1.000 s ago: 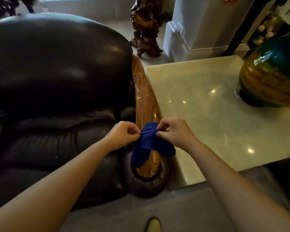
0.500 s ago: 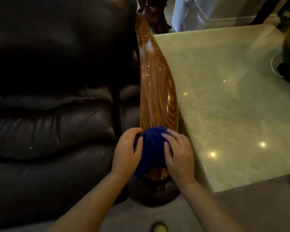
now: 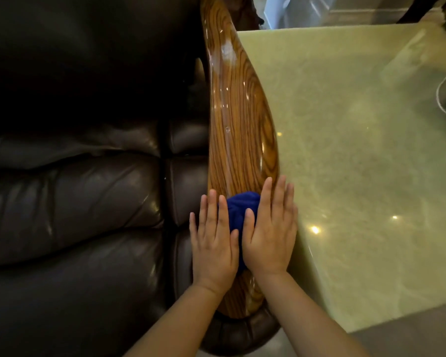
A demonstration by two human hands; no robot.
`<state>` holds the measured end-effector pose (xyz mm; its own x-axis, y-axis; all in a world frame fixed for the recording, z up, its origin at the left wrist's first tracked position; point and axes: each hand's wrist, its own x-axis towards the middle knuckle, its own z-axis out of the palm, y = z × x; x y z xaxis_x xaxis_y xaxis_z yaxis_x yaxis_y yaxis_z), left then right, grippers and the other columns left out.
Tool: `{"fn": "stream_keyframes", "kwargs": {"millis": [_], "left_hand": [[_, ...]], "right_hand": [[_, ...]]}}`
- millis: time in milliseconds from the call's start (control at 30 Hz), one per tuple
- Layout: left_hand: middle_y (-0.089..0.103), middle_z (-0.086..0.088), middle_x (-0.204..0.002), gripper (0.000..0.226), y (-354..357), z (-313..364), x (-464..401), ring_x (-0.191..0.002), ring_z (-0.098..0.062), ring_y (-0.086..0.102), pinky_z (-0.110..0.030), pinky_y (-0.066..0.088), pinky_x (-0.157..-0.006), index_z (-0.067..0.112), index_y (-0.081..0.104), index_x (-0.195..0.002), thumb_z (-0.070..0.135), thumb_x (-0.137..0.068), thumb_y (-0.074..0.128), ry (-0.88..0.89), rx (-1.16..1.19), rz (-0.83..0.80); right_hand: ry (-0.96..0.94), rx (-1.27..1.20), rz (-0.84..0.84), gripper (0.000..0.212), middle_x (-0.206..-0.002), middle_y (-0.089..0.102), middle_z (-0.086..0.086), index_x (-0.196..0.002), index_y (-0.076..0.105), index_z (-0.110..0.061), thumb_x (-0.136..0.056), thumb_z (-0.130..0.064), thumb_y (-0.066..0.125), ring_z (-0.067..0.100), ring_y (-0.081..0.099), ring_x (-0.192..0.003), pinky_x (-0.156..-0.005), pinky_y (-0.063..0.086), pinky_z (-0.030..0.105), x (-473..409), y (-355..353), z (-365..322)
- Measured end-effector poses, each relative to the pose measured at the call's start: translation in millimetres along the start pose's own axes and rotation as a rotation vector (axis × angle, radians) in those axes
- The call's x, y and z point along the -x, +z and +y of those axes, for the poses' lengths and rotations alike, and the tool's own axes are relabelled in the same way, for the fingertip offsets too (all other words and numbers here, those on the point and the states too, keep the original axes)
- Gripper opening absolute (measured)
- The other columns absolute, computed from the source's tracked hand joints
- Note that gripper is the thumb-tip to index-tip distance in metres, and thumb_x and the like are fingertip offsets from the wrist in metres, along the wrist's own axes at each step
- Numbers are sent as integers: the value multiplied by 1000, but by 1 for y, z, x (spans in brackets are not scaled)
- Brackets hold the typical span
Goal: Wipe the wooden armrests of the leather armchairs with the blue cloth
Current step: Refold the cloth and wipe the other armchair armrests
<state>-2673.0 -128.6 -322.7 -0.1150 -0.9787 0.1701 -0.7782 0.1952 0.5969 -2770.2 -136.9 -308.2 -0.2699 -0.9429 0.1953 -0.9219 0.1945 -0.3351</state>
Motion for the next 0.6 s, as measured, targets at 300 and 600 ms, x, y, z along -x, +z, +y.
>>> {"fn": "stream_keyframes", "kwargs": {"millis": [300, 600], "left_hand": [[-1, -1, -153, 60, -15, 5, -97, -141, -9, -9, -51, 9, -112, 23, -11, -141, 31, -91, 22, -20, 1, -17], [-18, 11, -152, 56, -22, 6, -199, -141, -2, -15, -37, 1, -116, 30, -18, -139, 37, -92, 12, -45, 52, -7]], "right_hand": [[7, 51, 0, 58, -156, 7, 7, -147, 12, -15, -95, -39, 18, 24, 6, -144, -113, 23, 48, -97, -7, -22], [-60, 81, -51, 58, -157, 7, 6, -147, 12, -15, -94, -40, 16, 23, 5, -144, -112, 20, 46, -203, -5, -45]]}}
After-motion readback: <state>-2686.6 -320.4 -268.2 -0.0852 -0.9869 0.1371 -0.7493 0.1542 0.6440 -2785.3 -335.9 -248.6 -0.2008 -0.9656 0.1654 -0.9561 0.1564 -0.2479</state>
